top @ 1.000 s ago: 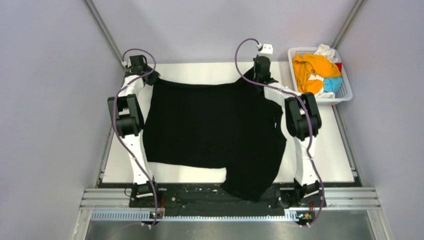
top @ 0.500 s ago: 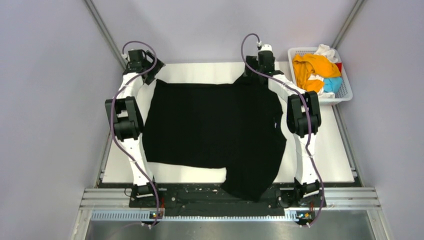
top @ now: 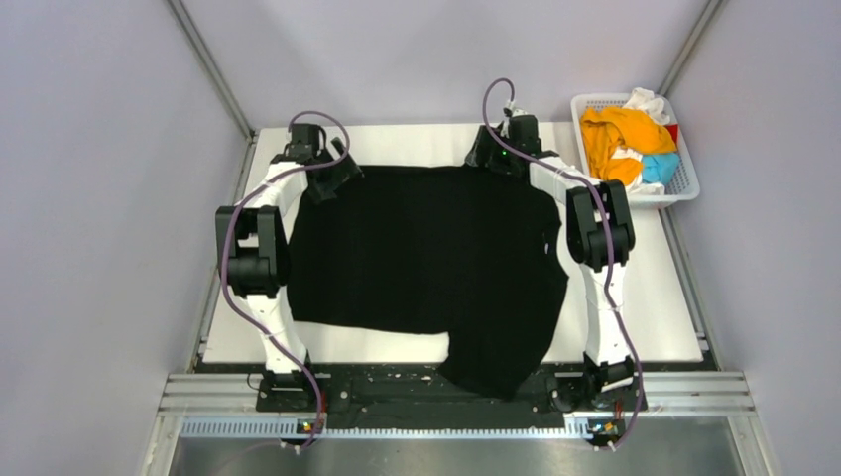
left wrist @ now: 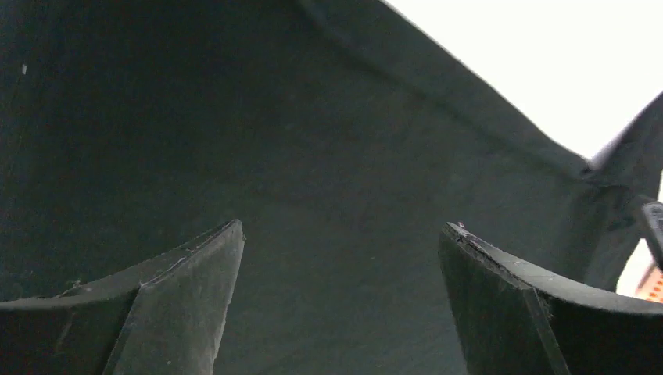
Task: Fold and stack the t-shirts
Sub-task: Flatten out the tshirt
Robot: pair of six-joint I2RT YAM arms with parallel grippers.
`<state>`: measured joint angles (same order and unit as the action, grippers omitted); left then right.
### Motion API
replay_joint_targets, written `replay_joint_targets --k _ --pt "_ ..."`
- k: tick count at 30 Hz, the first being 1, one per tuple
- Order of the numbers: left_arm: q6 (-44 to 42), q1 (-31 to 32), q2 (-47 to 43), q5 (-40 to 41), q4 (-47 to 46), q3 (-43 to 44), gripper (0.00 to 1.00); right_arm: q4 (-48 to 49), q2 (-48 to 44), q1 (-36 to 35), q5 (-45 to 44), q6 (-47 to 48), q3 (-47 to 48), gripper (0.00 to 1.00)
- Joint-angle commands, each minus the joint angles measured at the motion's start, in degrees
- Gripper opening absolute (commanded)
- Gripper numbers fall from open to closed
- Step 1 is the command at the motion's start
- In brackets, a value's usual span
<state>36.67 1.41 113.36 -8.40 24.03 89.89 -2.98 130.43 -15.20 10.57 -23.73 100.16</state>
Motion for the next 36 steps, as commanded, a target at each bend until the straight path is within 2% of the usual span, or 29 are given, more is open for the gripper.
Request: replay_joint_targets --k 1,7,12,18,21,24,27,30,36 --pt "-0.98 -1.05 -2.79 -0.71 1.94 -3.17 0.99 4.7 2.18 -0.13 3.21 -3.97 0.62 0.99" --pt "-1.35 -1.06 -0.68 0.09 4.92 -4.82 0.99 6.86 4.23 -0.55 1.52 -4.97 0.82 0.99" --pt "-2.26 -1.01 0.45 2.35 6.69 -5.5 0.99 13.46 8.04 -1.15 1.22 -3.27 4.61 0.99" --pt "-2.87 -1.06 1.12 3.25 8.13 -5.66 0.99 22.74 18.21 -2.69 2.73 -3.43 18.98 0.99" --pt "-2.83 -1.06 0.86 3.61 8.25 -6.07 0.99 20.69 24.37 -4.19 1.75 -2.54 32.05 0.99" --pt "-2.75 -1.06 0.35 4.16 8.18 -6.3 0.99 19.85 28.05 -5.51 -0.07 0.63 38.59 0.99" --pt "-2.43 -1.0 0.06 4.55 7.7 -6.11 0.99 18.72 26.01 -5.96 -2.57 4.42 37.15 0.99" --pt "-2.14 -1.06 0.4 3.18 7.16 -4.99 0.99 14.66 19.59 -5.88 -5.5 9.0 32.52 0.99" --pt "-2.19 -1.04 1.69 3.61 7.26 -0.89 0.99 4.19 1.81 -5.85 -14.95 10.9 13.77 0.99"
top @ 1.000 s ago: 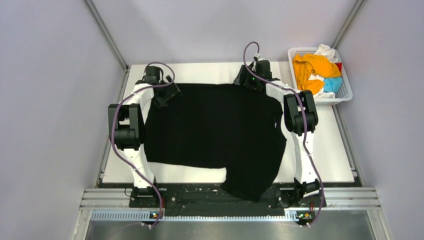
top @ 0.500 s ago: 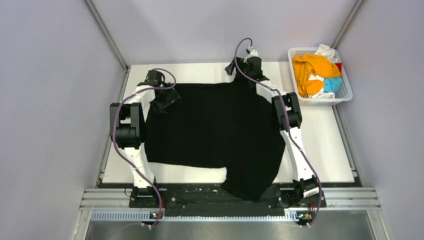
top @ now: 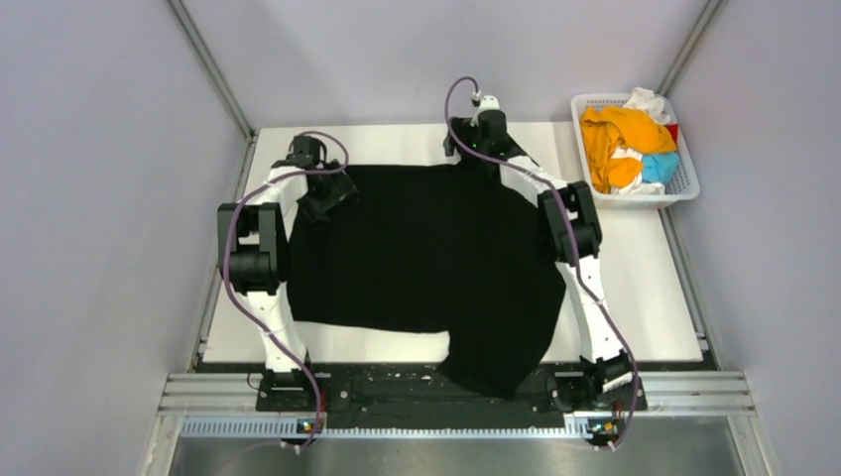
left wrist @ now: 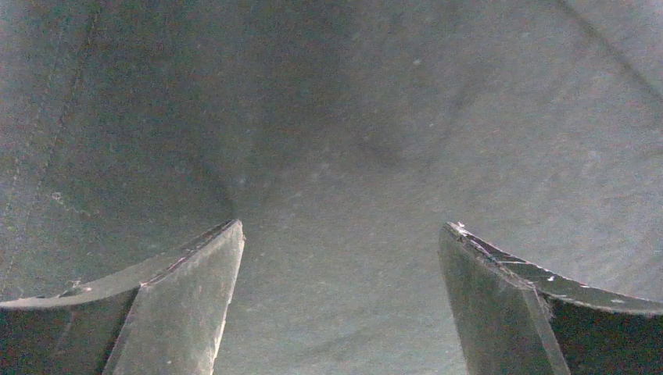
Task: Fold and stack the t-shirts
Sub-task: Flatten out the tshirt
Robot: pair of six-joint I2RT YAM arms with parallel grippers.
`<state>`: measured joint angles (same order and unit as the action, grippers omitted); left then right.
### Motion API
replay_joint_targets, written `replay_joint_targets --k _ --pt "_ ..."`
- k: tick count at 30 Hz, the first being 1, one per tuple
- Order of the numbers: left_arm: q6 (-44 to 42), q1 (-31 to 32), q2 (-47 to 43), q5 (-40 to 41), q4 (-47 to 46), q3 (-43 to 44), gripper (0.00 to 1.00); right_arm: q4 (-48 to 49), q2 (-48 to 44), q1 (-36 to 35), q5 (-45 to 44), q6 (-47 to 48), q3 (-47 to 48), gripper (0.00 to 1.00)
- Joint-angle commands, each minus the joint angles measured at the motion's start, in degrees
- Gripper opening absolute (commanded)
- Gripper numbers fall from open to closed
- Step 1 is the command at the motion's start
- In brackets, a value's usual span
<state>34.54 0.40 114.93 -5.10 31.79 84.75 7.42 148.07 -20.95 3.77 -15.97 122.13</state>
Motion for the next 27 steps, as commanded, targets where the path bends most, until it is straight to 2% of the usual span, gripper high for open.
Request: replay_joint_targets --k 1,4,6,9,12,19,27 --pt "-0.09 -0.05 0.33 0.47 -0.5 4.93 0.99 -8.75 -18.8 -0.12 -10.48 2.62 -12.04 0.99" --pt "-0.14 -0.05 0.97 0.1 -1.32 5.84 0.99 -14.2 -26.63 -0.12 -15.52 -0.95 -25.55 0.99" --pt "-0.04 -0.05 1.94 -0.33 -1.25 6.23 0.99 -16.62 -30.48 -0.02 -15.45 -2.4 -32.8 0.99" --pt "0.0 -0.05 3.91 -0.7 -1.09 7.16 0.99 -20.83 -33.46 0.07 -14.81 -3.25 -38.36 0.99" --pt "0.03 -0.04 6.15 -0.78 -0.31 9.03 0.99 -20.49 -33.73 0.48 -14.02 -3.71 -42.2 0.99" --pt "0.72 -0.04 12.43 0.21 0.89 14.04 0.99 -22.36 -27.62 2.64 -17.11 -6.13 -38.63 0.98" --pt "2.32 -0.05 20.15 -1.33 3.87 24.06 0.99 -23.86 -19.54 5.97 -15.84 -3.62 -27.95 0.98"
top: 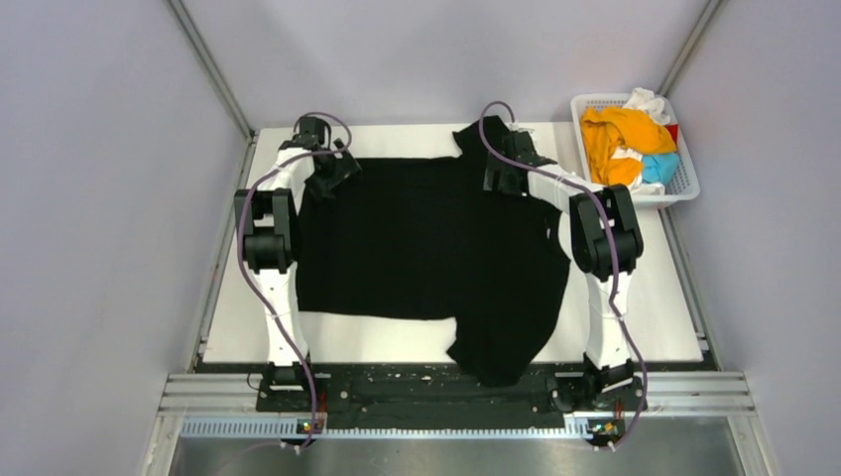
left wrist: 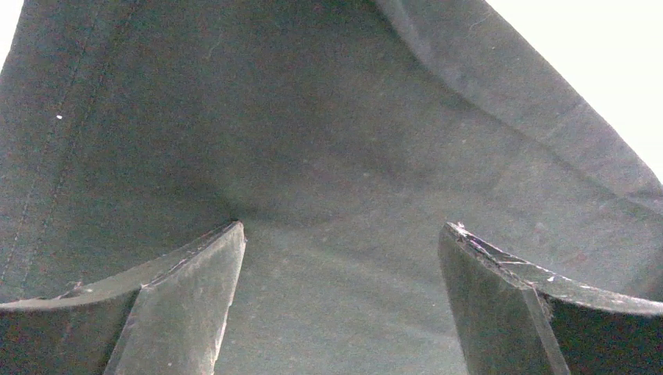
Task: Fold and stack the t-shirts
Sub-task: Flatten out the tshirt
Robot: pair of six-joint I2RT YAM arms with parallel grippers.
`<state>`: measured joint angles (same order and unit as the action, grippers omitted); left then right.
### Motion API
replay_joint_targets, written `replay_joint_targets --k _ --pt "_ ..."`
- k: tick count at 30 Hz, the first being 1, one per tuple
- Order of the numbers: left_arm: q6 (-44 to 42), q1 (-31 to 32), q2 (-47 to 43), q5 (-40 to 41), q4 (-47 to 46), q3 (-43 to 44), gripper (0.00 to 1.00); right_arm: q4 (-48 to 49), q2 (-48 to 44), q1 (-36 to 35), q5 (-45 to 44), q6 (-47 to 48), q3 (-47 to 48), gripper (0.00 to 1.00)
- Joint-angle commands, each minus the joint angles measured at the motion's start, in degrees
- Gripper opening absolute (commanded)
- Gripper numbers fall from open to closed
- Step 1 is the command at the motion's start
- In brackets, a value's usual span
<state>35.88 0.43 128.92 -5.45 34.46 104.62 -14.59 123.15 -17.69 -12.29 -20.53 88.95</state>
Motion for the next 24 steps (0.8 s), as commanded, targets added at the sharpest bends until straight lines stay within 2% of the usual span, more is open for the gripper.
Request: replay_joint_targets --k 1,6,9,14,18,24 --pt "1.06 -0.07 7.2 -1.28 1.72 5.68 0.99 -2.07 6.34 2.9 0.54 1.24 6.86 0.98" --pt "1.43 -1.71 9.87 -2.61 4.78 12.27 0.99 -5.67 10.79 3.32 0.52 2.63 15.74 0.98" --pt "1.49 -1.7 6.3 -3.51 5.01 10.31 0.99 -6.9 8.54 3.28 1.98 2.86 15.89 0.99" --pt "-0.08 -1.68 -6.25 0.26 2.77 -1.13 0.99 -3.89 -2.43 3.2 2.81 4.35 7.49 0.99" --pt "0.2 -1.75 -16.37 5.77 5.01 -9.83 0.99 -0.5 -10.87 3.22 2.4 5.16 0.23 0.99" --pt "5.28 -4.02 -32.46 13.52 5.04 -30.59 0.99 4.77 -20.21 3.19 -1.31 2.99 -10.49 0.99"
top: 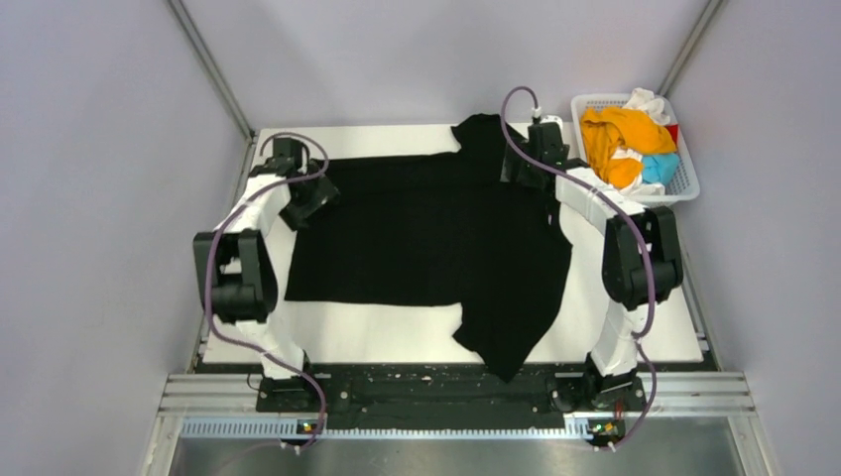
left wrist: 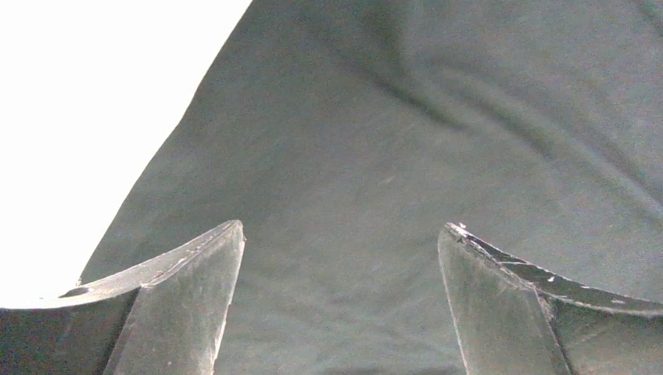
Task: Fold and stack the t-shirts
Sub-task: Flatten out the tshirt, then grab the side of the flattened tshirt closest away from the robot with both arms
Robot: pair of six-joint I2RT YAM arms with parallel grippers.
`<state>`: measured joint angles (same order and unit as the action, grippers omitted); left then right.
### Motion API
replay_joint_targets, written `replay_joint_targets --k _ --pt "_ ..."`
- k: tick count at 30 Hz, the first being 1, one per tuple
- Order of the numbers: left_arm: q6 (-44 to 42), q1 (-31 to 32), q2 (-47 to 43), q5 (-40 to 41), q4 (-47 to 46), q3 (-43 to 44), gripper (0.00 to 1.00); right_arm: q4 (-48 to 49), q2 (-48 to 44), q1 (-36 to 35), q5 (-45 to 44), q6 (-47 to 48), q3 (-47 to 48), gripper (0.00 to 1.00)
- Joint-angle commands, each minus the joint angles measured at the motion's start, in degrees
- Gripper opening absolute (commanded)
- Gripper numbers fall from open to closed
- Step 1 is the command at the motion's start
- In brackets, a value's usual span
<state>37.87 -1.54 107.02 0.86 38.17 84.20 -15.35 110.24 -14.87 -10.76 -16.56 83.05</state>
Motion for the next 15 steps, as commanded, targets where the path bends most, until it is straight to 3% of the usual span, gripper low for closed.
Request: replay_joint_targets --k 1,9,15 --pt "4.26 -2.63 -13.15 8.01 1.44 -13.82 0.99 6.31 -8.64 0.37 -3.0 -1.45 -6.47 0.99" --pt "12.2 -5.39 -32.87 17.91 9.64 -34.9 0.99 10.68 -15.49 0.54 -2.37 -2.86 -17.02 0.99" --pt "14.43 -10.14 -40.64 14.06 -0.53 -44.75 0.96 11.36 -15.54 0.52 0.46 -2.52 -17.64 0.99"
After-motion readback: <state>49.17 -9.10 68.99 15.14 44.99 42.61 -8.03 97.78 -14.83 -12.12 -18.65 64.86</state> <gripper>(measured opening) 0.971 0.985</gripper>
